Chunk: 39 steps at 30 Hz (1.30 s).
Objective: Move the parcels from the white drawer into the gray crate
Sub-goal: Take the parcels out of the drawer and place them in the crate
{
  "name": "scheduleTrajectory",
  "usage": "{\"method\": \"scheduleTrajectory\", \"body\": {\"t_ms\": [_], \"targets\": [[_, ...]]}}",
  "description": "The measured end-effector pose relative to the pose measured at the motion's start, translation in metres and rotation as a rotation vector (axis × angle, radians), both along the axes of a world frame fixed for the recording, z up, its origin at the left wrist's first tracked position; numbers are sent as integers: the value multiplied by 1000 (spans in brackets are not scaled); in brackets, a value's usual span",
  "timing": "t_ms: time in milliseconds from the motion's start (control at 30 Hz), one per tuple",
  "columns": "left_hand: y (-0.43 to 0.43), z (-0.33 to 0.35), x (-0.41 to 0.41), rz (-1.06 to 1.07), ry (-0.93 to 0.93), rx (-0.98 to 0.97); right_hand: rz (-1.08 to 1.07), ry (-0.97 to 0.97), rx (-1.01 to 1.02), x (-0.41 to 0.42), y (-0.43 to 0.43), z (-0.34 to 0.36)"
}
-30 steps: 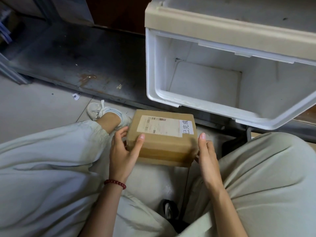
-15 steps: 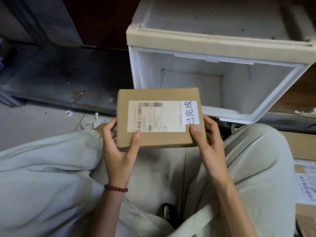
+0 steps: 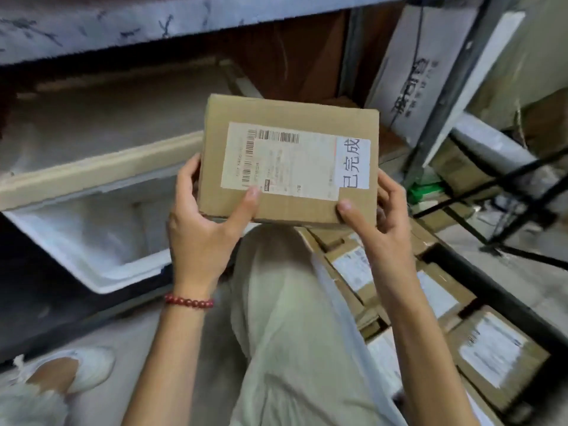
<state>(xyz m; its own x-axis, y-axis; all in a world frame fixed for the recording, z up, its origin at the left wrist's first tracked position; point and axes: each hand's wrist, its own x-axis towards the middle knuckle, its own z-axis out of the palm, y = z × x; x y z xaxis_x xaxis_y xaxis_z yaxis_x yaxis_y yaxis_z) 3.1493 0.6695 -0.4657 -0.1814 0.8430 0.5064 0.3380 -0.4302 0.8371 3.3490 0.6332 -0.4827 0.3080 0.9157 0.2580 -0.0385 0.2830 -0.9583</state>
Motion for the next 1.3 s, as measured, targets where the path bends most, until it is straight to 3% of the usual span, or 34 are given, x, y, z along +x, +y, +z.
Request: {"method": "scheduleTrajectory", "body": {"t_ms": [267,433,667,833,1033,1167,1300], "targets": [[22,-17,141,-392,256,-114,-425,107,-171,116,-61,-34],[20,-41,210,-631,372,-197,-673,63,-300,162,-93,-53],[25,-82,259,-893,417,-374,-802,65,-489,186,-118,-85],[24,-113,275,-946,528,-454,-927,62,-587,193,-127,-101],[29,-148,281,-975,728,-513,-919,43,-758,186,-127,-127],[37,-161,283,-886,972,-400,-848,7,-790,179,-117,-137],[46,-168,283,-832,1058,-289,-827,-35,-785,180,-101,-138]]}}
